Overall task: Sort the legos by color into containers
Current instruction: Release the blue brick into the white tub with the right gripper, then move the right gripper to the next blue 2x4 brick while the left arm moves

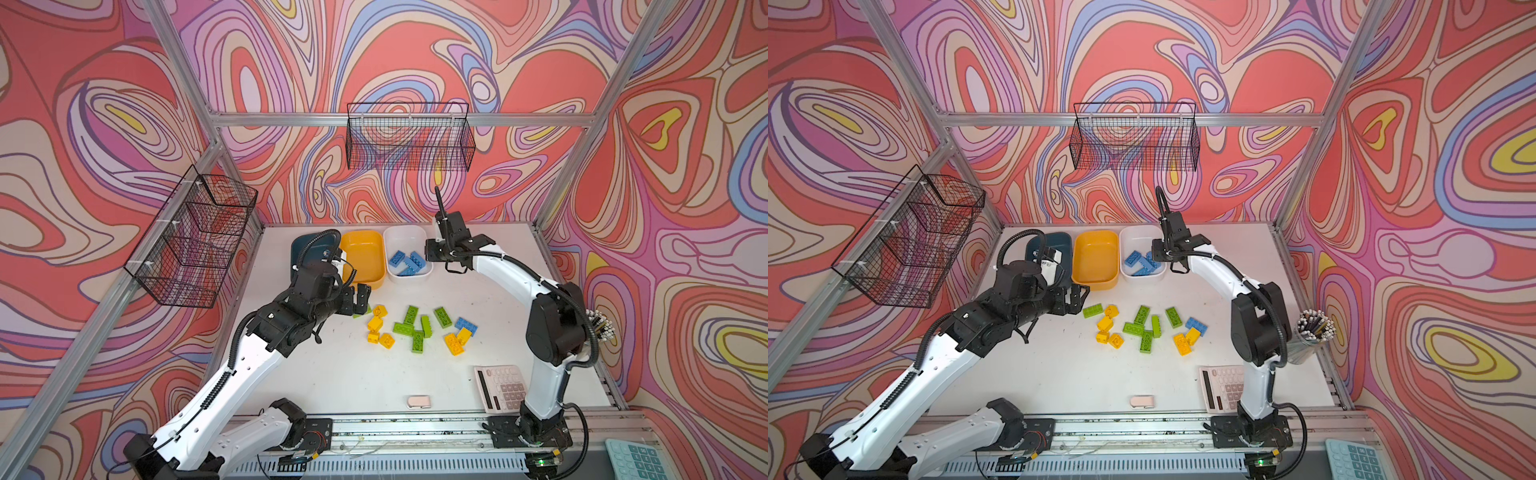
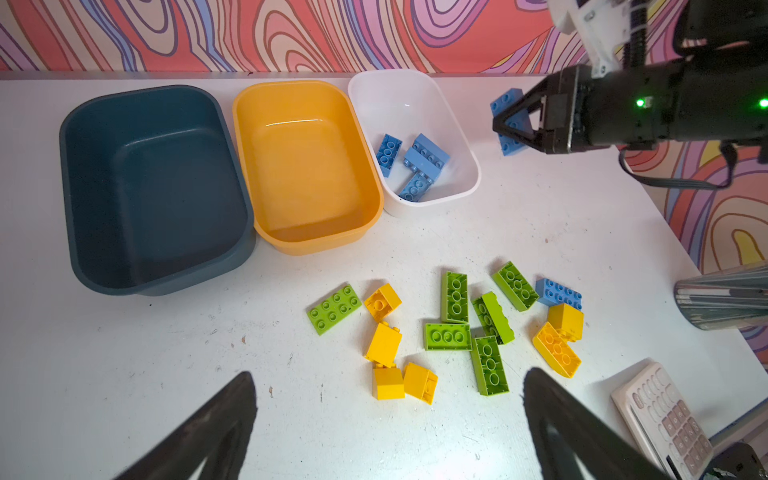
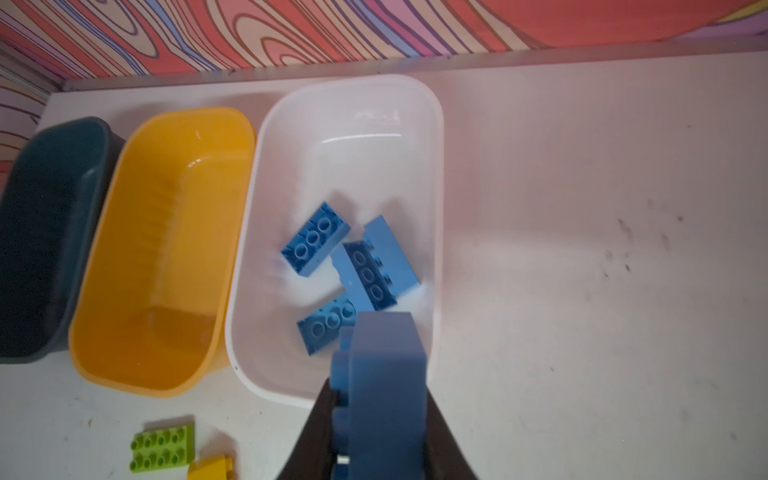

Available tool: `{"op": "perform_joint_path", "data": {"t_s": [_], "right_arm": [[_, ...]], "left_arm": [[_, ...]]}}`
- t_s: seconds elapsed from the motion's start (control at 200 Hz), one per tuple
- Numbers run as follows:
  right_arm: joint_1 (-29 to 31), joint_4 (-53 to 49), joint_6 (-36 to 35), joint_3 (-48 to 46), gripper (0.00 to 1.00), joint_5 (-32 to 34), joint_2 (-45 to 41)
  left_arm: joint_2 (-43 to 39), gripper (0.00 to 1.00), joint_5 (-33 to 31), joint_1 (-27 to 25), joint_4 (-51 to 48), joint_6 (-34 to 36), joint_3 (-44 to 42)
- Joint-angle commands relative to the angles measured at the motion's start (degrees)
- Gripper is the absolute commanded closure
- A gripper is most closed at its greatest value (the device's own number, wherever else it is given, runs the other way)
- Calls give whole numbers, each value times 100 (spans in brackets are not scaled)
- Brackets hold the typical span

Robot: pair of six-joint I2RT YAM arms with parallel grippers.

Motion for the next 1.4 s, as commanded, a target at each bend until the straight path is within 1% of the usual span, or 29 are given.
{"op": "perform_joint_path", "data": {"t_s": [0.0,0.2,0.29,0.356,0.416,0.631,0.686,0.771,0.836,0.976,1.137,1.257,1.397], "right_arm": [[27,-25,-104,584,82,-431,504],[31,138,-29,1385,79,-639,1307],[31,182,43,1553,77,-686,1523],[25,233,88,1625,74,-713,1616],[31,274,123,1653,68,-736,1643],[27,188,89,1752,41,-723,1568],[27,169,70,1689,37,-718,1458],[27,227,50,1412,32,-679,1114],[26,378,55,986,30,-662,723],[14,664,25,-102,29,-571,-194],[13,649,-24,-1134,28,-351,-1290],[-2,683,53,-2017,25,-235,-2155],[0,401,-20,-2928,21,11,-2970]], "left_arm": [[63,0,-115,-27,-97,118,42],[141,0,-52,-27,-91,117,32],[165,0,-16,-27,-102,119,42],[170,0,-14,-27,-89,117,43],[165,0,-14,-27,-86,117,35],[153,0,18,-27,-88,135,41],[170,0,68,-27,-87,144,43],[228,0,159,-27,-80,166,47],[307,0,244,-27,-98,175,59],[444,0,346,-27,-84,148,69],[675,0,534,-61,23,24,57],[1067,0,700,-225,14,-151,133],[1403,0,601,-435,-19,-173,193]]}}
